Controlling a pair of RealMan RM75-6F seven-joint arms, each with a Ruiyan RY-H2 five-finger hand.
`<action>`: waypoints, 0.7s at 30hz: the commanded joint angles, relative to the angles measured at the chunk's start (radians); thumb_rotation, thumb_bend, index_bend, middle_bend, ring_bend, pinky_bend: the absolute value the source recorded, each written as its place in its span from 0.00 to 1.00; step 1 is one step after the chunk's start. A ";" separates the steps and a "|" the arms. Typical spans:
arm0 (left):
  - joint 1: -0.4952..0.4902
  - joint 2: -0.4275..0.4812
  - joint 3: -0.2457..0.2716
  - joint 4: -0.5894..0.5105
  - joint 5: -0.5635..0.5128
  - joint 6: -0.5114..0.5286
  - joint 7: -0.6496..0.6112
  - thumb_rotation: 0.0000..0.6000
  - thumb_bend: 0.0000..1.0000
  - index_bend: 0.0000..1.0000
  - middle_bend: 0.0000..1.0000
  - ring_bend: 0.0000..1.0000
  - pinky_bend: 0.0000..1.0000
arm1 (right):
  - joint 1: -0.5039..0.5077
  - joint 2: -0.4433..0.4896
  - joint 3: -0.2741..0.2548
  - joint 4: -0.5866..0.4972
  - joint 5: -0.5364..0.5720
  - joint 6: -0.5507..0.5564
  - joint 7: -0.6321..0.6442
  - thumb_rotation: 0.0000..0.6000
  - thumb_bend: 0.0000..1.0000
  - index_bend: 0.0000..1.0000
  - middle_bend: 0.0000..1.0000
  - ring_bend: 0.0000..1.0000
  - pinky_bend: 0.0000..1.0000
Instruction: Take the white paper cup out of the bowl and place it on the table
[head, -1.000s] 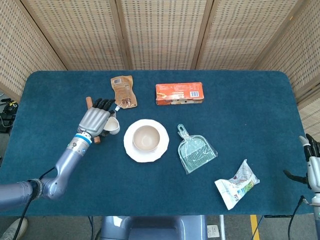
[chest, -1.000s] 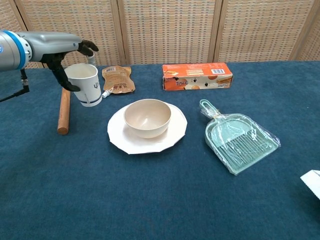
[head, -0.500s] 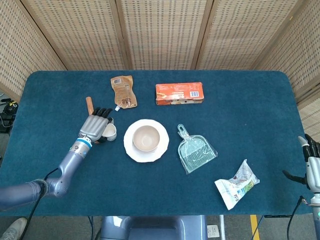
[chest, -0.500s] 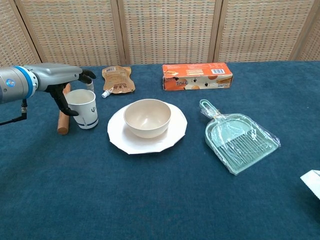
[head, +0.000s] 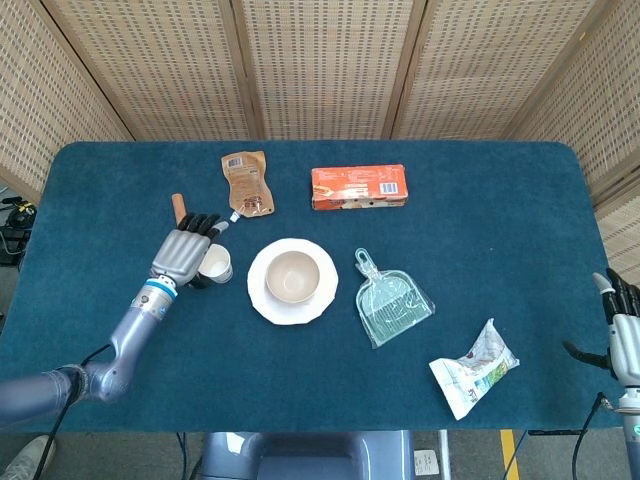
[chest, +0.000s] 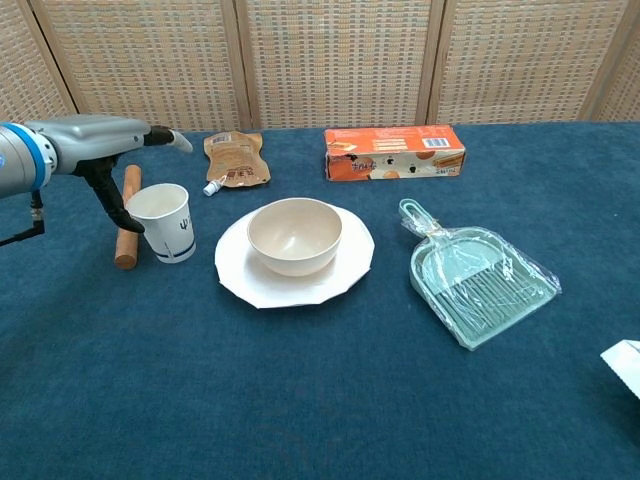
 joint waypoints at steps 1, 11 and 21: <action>0.063 0.063 -0.001 -0.100 0.066 0.112 -0.022 1.00 0.03 0.00 0.00 0.00 0.00 | -0.001 0.002 -0.001 -0.004 -0.005 0.004 -0.002 1.00 0.13 0.00 0.00 0.00 0.00; 0.313 0.101 0.116 -0.220 0.271 0.495 -0.017 1.00 0.03 0.00 0.00 0.00 0.00 | 0.003 0.004 -0.019 -0.032 -0.034 0.004 -0.025 1.00 0.13 0.00 0.00 0.00 0.00; 0.524 0.096 0.237 -0.230 0.413 0.691 -0.036 1.00 0.03 0.00 0.00 0.00 0.00 | 0.005 0.002 -0.039 -0.055 -0.067 0.010 -0.047 1.00 0.13 0.00 0.00 0.00 0.00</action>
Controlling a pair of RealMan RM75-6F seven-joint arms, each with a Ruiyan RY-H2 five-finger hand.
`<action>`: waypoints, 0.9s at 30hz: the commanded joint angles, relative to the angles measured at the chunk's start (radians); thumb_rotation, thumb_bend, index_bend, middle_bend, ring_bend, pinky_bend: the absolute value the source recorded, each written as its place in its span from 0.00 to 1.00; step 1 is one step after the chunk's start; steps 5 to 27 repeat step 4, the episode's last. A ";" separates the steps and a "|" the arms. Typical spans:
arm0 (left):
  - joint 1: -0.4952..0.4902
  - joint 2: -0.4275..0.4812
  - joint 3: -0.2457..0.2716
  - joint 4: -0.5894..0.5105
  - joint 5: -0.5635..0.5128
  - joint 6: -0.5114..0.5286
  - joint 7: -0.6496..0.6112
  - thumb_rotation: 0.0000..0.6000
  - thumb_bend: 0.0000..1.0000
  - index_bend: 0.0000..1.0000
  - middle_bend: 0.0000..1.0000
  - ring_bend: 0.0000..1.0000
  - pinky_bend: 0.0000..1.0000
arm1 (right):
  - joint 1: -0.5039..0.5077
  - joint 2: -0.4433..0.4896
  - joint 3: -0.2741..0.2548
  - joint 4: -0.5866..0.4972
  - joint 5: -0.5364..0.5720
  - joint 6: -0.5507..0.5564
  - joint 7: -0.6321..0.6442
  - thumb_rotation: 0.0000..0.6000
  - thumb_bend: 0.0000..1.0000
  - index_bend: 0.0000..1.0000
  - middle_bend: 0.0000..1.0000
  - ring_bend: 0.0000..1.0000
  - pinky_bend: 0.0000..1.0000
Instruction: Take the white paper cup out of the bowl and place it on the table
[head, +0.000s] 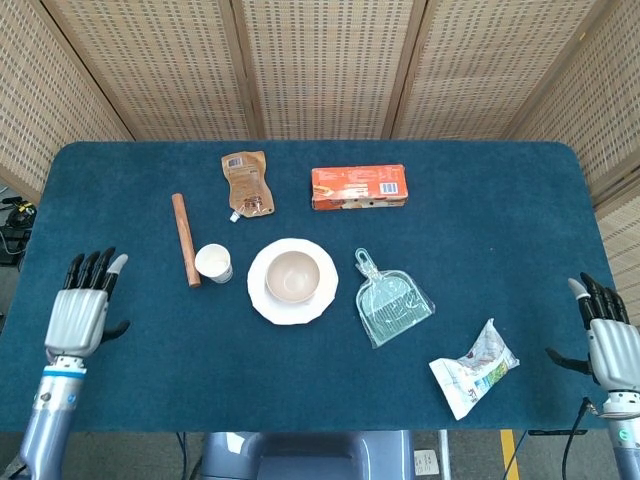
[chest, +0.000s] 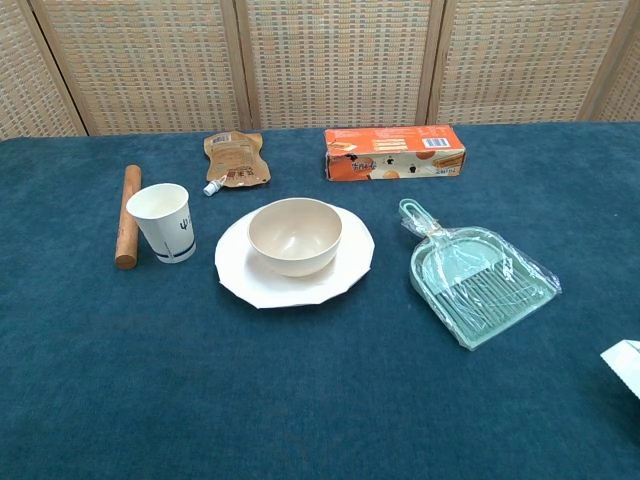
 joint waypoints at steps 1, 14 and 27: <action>0.051 0.000 0.033 -0.006 0.039 0.038 -0.008 1.00 0.03 0.00 0.00 0.00 0.00 | -0.001 -0.001 -0.005 -0.006 -0.008 0.004 -0.006 1.00 0.13 0.00 0.00 0.00 0.00; 0.092 0.005 0.047 0.000 0.061 0.052 -0.018 1.00 0.03 0.00 0.00 0.00 0.00 | -0.004 0.000 -0.015 -0.020 -0.028 0.017 -0.016 1.00 0.13 0.00 0.00 0.00 0.00; 0.092 0.005 0.047 0.000 0.061 0.052 -0.018 1.00 0.03 0.00 0.00 0.00 0.00 | -0.004 0.000 -0.015 -0.020 -0.028 0.017 -0.016 1.00 0.13 0.00 0.00 0.00 0.00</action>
